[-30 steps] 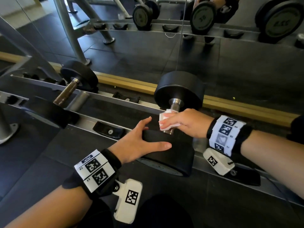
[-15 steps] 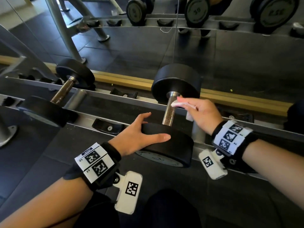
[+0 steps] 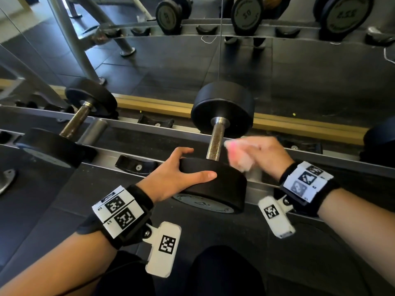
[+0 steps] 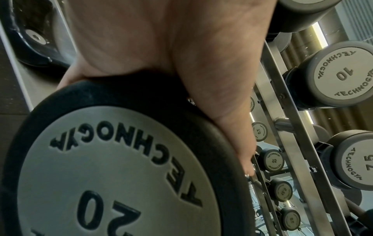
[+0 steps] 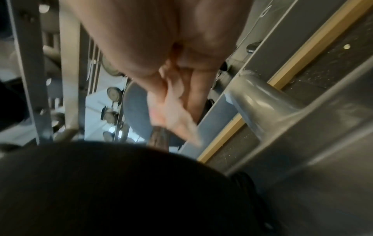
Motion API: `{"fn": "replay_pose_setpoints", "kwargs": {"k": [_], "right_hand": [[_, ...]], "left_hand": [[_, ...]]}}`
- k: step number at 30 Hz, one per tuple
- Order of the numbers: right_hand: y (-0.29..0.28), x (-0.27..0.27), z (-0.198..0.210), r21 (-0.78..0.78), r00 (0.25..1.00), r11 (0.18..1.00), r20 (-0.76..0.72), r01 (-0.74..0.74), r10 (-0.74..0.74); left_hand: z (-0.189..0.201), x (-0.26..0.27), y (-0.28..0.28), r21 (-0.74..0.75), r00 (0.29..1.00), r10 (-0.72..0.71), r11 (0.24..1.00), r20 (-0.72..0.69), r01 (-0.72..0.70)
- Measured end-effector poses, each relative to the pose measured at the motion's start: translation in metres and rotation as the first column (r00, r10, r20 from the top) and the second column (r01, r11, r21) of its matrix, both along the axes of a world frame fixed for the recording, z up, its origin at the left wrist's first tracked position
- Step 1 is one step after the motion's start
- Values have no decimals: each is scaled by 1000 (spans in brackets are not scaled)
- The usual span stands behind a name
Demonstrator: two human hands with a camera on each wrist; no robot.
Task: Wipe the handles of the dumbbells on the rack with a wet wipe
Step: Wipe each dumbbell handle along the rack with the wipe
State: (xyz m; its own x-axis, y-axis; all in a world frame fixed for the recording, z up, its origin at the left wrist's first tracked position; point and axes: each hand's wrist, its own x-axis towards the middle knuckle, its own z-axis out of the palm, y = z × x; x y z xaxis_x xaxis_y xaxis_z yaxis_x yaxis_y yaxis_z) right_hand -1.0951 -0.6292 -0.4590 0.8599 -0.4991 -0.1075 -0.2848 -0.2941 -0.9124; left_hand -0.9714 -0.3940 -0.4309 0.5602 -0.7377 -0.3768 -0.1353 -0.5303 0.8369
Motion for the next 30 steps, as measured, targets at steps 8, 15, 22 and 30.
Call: {"fn": "replay_pose_setpoints", "kwargs": {"k": [8,15,22,30], "right_hand": [[-2,33,1,-119,987,982,85,146,-137],[7,20,5,130,987,979,-13,-159,162],[13,-4,-1,229,906,885,-32,-404,422],[-23,24,-11,323,973,929,80,179,-215]], "left_hand": [[2,0,1,-3,1000,-11,1000,-19,11],[0,1,3,0,999,-12,1000,-38,12],[3,-1,3,-7,999,-30,1000,-35,29],[1,1,4,17,1000,-27,999,-6,27]]}}
